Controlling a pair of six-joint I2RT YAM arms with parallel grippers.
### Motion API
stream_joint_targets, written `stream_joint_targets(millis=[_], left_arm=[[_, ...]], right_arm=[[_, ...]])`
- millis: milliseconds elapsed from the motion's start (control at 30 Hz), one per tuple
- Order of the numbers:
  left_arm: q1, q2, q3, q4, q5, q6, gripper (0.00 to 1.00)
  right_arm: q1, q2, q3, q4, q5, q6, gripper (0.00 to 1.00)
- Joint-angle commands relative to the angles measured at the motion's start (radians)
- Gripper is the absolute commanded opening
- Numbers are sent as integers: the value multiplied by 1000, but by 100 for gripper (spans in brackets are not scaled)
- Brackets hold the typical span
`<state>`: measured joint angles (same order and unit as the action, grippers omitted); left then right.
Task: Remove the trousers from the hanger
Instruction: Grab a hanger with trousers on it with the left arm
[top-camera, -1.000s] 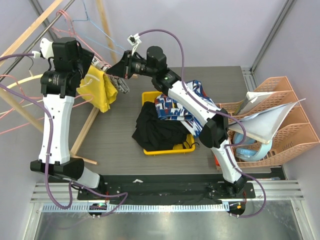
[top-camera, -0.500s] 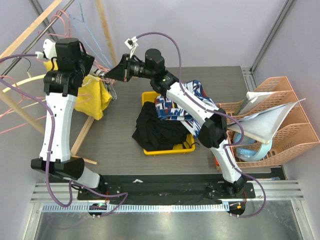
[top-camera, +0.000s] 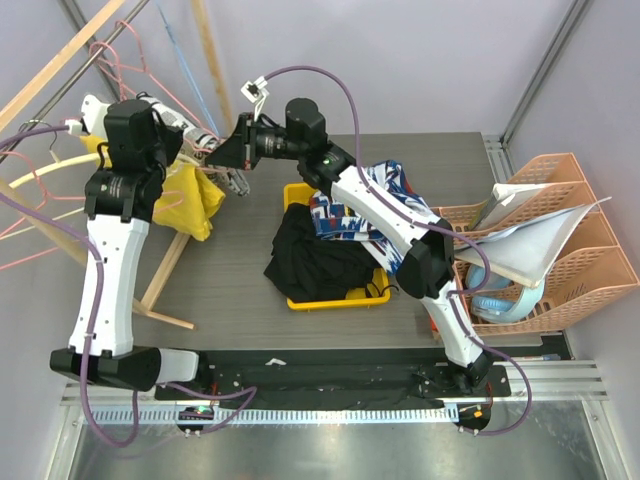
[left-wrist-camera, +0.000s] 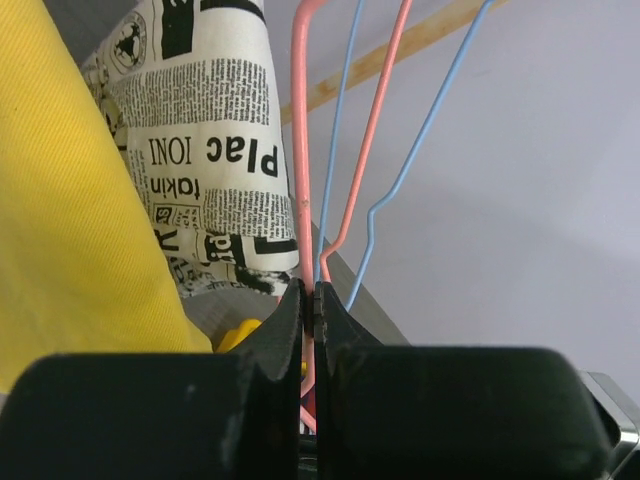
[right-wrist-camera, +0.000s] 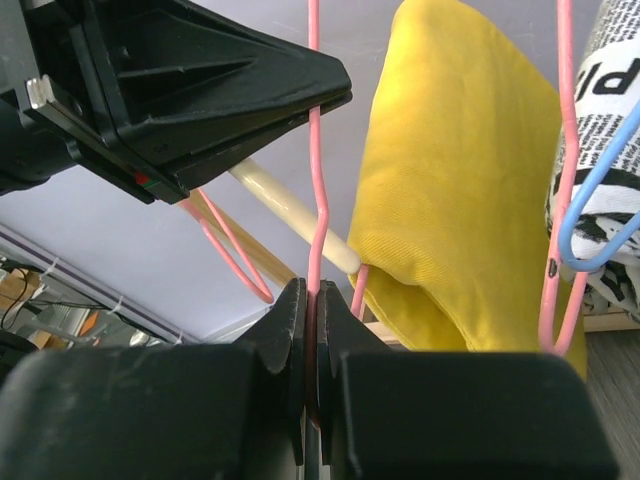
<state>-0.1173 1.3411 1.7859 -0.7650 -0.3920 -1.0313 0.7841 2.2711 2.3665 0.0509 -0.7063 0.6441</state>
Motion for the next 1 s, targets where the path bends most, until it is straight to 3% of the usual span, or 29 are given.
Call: stream_joint_targets(millis=[0,267,533,733,867,900,967], left_arm=[[-18,-101,-43,179,-8,114,0],[-110,-117,-69,256,5,295,0],[-248,-105,-57,296,-51,453,0],[-259,-155,-132,351,-99,433,0],[-259,-142,-112,336,-137,342,0],[-252,-126,-47,291,-151,308,6],[-233,-61,38,146,-147,251,29]], right_arm=[[6,-16,85,-17,16,-20,1],[7,53,158,-19,139,6,1],[26,103,181,-22,154,8,1],[24,51,96,-26,157,-32,1],[24,54,97,-33,154,-28,1],[24,54,96,-33,151,-26,1],[24,44,91,-33,145,-26,1]])
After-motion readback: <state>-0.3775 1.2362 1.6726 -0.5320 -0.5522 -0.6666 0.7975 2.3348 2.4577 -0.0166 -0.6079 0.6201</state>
